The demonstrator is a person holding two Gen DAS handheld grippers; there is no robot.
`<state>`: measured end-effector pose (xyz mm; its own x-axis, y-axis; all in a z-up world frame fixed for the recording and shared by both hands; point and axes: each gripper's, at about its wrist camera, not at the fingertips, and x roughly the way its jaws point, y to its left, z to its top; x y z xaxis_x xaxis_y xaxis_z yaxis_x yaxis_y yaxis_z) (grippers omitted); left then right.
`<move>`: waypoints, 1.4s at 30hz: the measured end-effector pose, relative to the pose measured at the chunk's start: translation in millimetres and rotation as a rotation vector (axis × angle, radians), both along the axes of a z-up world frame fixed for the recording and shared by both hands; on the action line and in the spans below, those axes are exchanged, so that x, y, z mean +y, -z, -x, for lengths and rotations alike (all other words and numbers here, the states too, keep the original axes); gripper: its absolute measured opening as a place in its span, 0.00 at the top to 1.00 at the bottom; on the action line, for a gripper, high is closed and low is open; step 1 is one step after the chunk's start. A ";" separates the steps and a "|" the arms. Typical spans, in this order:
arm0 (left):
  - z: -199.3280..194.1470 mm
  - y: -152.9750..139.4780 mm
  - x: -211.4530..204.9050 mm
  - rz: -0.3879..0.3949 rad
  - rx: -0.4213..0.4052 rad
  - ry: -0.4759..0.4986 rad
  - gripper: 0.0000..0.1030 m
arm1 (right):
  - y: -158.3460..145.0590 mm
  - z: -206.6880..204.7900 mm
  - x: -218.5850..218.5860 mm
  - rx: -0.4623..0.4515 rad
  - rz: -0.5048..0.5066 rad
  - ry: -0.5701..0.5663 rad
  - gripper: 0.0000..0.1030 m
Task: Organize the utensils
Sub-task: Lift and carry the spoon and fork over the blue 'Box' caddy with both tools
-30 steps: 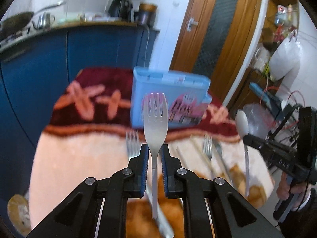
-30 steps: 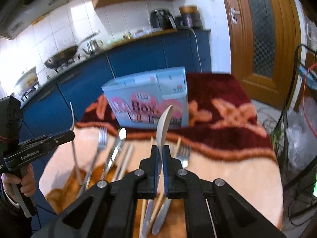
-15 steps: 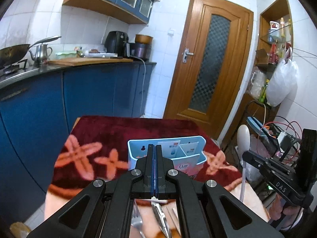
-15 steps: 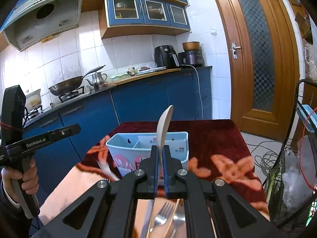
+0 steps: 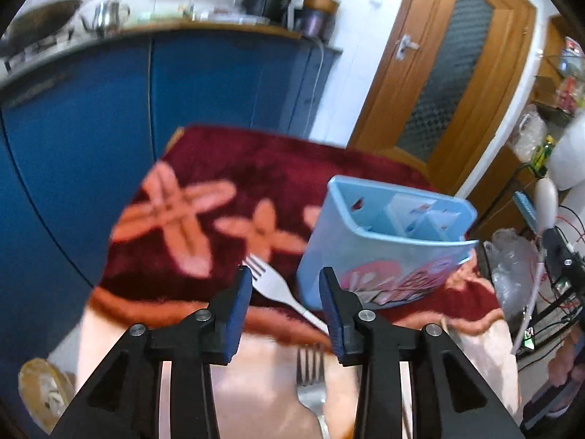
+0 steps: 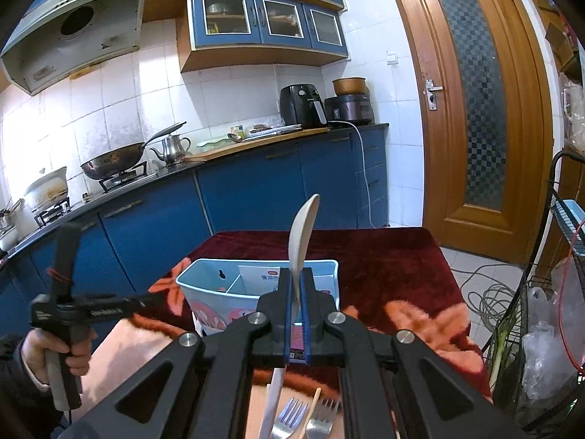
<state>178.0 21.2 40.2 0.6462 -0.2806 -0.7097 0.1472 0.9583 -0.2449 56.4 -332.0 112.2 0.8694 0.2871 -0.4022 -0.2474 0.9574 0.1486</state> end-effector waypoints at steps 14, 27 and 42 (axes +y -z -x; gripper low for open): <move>-58.3 72.5 10.5 0.157 0.245 -0.070 0.62 | 9.3 -17.5 -6.9 0.006 0.021 0.017 0.94; -52.3 76.5 17.7 0.279 0.201 -0.069 0.87 | 12.5 -26.4 -6.2 0.017 0.015 0.015 0.94; 7.4 -3.8 25.7 0.275 -0.100 -0.043 0.97 | -1.1 -13.5 -0.4 -0.037 0.025 0.012 0.94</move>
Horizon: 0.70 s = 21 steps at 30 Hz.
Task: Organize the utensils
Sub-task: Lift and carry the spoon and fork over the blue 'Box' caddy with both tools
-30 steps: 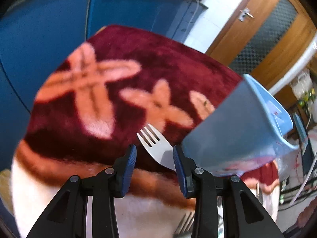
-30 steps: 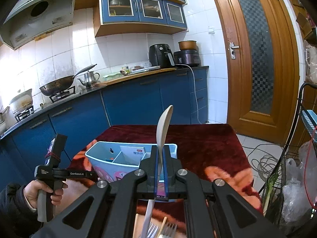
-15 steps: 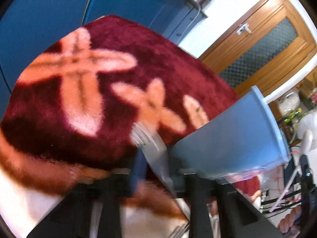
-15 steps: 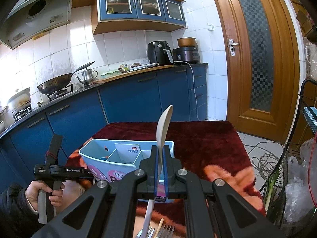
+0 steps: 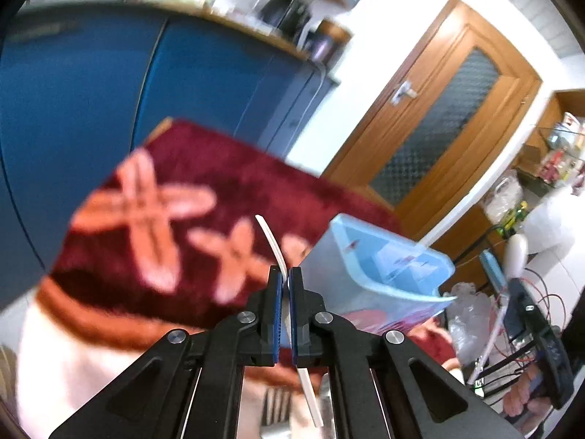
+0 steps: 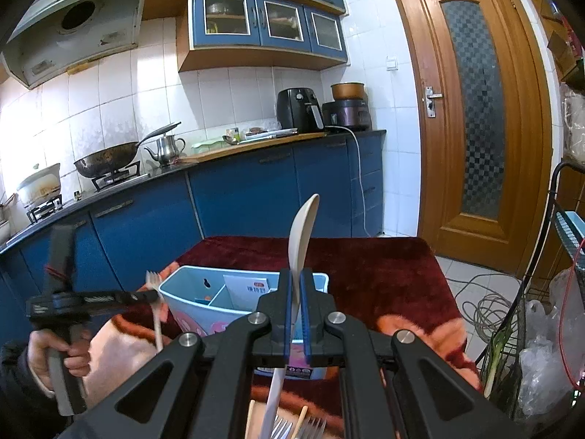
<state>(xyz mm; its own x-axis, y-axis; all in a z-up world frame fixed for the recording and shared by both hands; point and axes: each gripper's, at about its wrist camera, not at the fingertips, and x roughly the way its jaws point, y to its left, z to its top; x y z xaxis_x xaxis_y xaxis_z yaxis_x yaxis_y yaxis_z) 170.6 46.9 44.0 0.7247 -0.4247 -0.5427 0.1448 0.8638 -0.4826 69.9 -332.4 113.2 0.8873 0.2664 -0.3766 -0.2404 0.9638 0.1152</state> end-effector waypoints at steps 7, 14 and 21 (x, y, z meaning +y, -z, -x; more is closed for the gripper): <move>25.5 -75.4 -0.9 -0.044 -0.245 -0.028 0.97 | -4.7 -4.1 2.1 -0.028 -0.003 0.005 0.94; 15.1 -112.6 -31.4 -0.209 -0.435 -0.074 0.97 | -8.2 -20.0 4.6 -0.067 -0.016 0.022 0.94; -3.2 -104.1 -70.8 -0.352 -0.528 -0.073 0.97 | -4.6 -46.1 10.7 -0.118 0.006 0.050 0.94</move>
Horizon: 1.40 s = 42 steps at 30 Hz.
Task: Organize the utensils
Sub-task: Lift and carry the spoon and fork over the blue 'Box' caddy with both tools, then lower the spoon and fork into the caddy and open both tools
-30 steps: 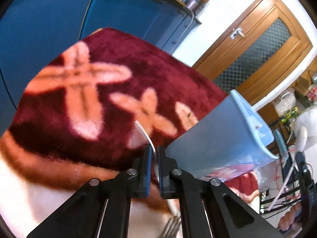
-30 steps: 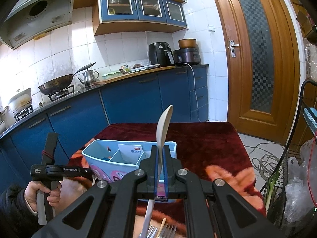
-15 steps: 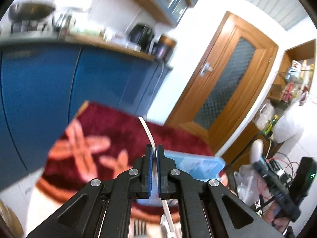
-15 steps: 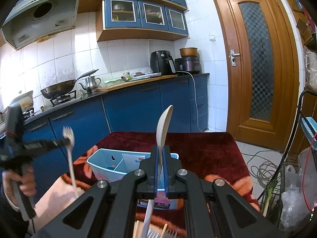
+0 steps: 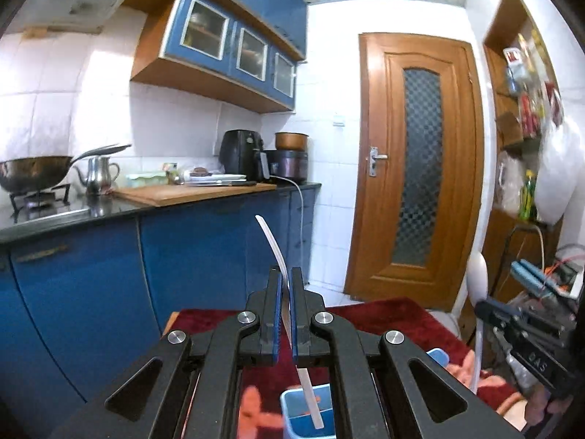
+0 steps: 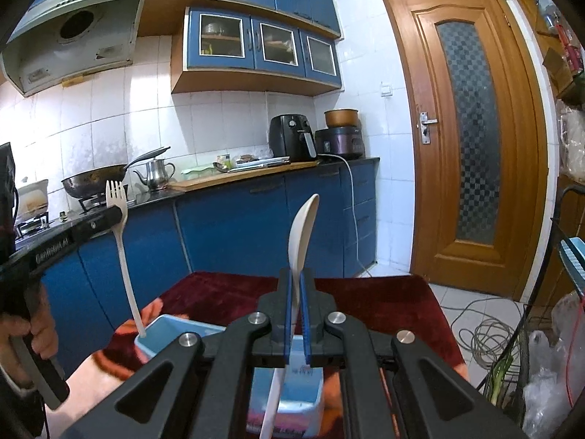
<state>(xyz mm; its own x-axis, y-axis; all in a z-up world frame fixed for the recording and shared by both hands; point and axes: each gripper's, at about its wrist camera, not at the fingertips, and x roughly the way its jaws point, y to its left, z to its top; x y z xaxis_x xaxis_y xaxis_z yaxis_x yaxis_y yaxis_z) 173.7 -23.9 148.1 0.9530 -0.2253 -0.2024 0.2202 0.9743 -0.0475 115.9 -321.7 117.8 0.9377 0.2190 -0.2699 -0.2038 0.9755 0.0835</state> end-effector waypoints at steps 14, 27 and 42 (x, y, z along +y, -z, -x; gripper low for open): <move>-17.9 61.0 -17.7 -0.030 0.117 0.059 0.97 | 39.3 -26.7 15.9 0.034 0.108 -0.016 0.93; -4.1 72.4 -22.5 -0.012 0.221 0.117 0.68 | 31.5 -9.0 4.8 0.086 0.031 -0.067 0.74; 31.1 59.2 5.9 0.003 0.347 0.093 0.61 | 15.7 36.0 -10.5 0.206 -0.025 -0.065 0.71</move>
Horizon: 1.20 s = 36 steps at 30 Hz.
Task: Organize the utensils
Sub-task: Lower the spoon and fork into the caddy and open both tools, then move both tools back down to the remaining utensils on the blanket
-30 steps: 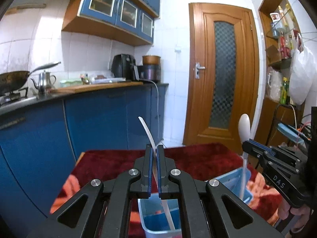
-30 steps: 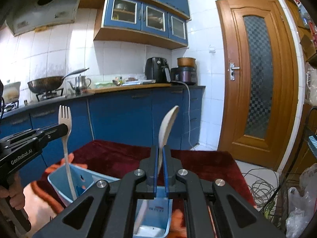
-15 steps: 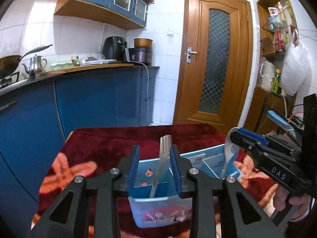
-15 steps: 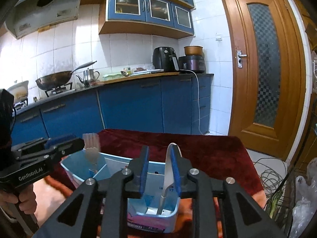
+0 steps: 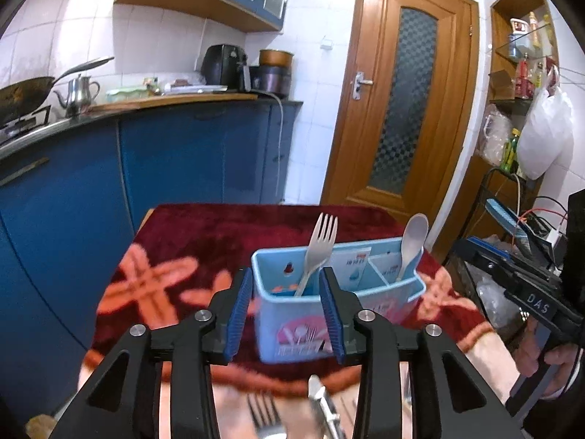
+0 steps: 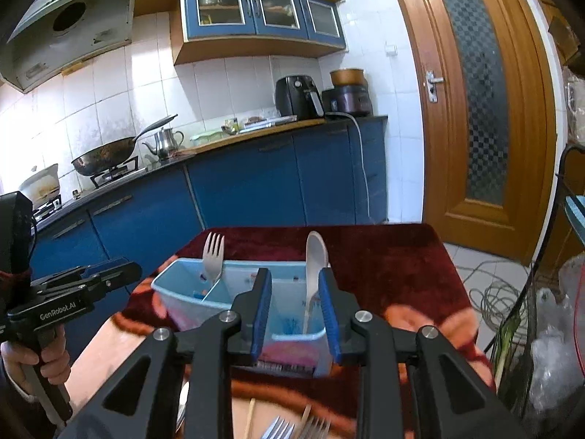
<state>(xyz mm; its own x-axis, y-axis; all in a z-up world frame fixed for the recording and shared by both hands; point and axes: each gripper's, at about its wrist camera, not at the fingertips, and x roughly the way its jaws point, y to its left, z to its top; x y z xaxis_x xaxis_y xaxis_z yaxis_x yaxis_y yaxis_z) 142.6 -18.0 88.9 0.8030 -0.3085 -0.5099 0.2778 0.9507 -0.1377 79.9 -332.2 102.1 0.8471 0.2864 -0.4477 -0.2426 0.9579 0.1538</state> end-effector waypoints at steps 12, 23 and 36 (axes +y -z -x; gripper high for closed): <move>17.0 27.2 22.7 -0.047 0.205 -0.018 0.57 | 28.4 19.3 1.9 0.241 0.085 -0.013 0.68; 22.8 71.6 18.8 -0.114 0.416 0.027 0.57 | 71.4 21.4 -0.8 0.508 0.109 -0.046 0.64; 30.6 106.4 3.1 -0.138 0.649 0.132 0.57 | 100.3 11.9 3.5 0.728 0.122 -0.080 0.65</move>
<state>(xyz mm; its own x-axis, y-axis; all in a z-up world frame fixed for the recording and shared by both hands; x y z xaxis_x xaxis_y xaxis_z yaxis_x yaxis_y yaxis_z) 112.0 -14.9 -17.5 0.2807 -0.2805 -0.9179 0.2947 0.9353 -0.1958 68.0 -328.8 1.8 0.3023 0.2468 -0.9207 -0.1897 0.9622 0.1956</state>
